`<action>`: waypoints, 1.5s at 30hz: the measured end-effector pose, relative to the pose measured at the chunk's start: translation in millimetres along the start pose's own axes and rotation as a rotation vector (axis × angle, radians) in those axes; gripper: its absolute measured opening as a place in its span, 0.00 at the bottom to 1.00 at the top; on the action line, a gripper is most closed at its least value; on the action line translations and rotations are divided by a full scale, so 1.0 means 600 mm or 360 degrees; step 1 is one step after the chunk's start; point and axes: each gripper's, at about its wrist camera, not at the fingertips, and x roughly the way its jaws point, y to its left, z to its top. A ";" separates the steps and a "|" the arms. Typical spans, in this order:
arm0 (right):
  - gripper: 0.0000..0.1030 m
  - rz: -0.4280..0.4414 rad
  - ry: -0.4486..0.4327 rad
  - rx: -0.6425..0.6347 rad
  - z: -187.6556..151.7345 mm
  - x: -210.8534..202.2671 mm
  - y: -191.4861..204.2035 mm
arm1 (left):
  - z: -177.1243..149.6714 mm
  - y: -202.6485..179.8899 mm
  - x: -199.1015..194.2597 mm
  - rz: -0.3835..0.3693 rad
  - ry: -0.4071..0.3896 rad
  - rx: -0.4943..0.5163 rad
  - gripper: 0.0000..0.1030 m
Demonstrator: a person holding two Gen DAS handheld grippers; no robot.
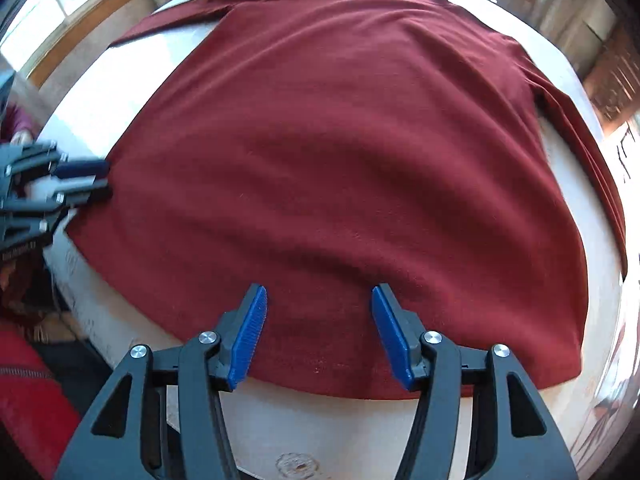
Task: Fold clothes
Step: 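Hover both grippers over the flattened sweater body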
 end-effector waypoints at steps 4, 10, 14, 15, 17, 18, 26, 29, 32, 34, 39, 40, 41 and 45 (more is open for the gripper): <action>0.57 0.0078 -0.0117 0.0109 0.006 -0.042 -0.029 | 0.016 0.015 -0.034 -0.0008 -0.0154 -0.0087 0.24; 0.57 -0.0081 -0.0279 0.0412 0.069 -0.063 -0.168 | 0.122 -0.021 0.012 -0.0034 -0.0270 -0.0062 0.24; 0.57 -0.0194 -0.0313 0.0489 0.137 -0.047 -0.249 | 0.200 -0.047 0.072 0.0102 -0.0247 -0.0017 0.24; 0.56 -0.0244 -0.0326 0.0488 0.152 -0.045 -0.264 | 0.213 -0.052 0.083 0.0137 -0.0249 -0.0016 0.24; 0.56 -0.0263 -0.0360 0.0510 0.186 -0.037 -0.297 | 0.235 -0.058 0.104 0.0221 -0.0265 -0.0022 0.24; 0.54 -0.0249 -0.0366 0.0523 0.202 -0.030 -0.313 | 0.245 -0.059 0.116 0.0261 -0.0259 -0.0028 0.24; 0.25 -0.0240 -0.0193 0.0543 0.287 0.059 -0.396 | 0.238 -0.037 0.159 0.0297 -0.0304 -0.0105 0.28; 0.24 -0.0301 -0.0220 0.0601 0.293 0.061 -0.431 | 0.229 -0.034 0.156 0.0316 -0.0336 -0.0112 0.33; 0.24 -0.0227 -0.0226 0.0656 0.289 0.053 -0.449 | 0.225 -0.027 0.154 0.0324 -0.0340 -0.0148 0.42; 0.25 -0.0188 -0.0264 0.0602 0.285 0.039 -0.435 | 0.226 -0.026 0.154 0.0325 -0.0340 -0.0160 0.44; 0.26 -0.0088 -0.0255 0.0505 0.245 0.030 -0.395 | 0.232 -0.021 0.161 0.0350 -0.0332 -0.0194 0.57; 0.26 -0.0099 -0.0226 0.0491 0.235 0.035 -0.393 | 0.234 -0.020 0.162 0.0356 -0.0331 -0.0201 0.61; 0.26 -0.0109 -0.0231 0.0485 0.226 0.035 -0.393 | 0.235 -0.019 0.164 0.0361 -0.0329 -0.0208 0.66; 0.26 -0.0052 -0.0323 0.0592 0.189 0.010 -0.407 | 0.241 -0.016 0.169 0.0381 -0.0323 -0.0235 0.67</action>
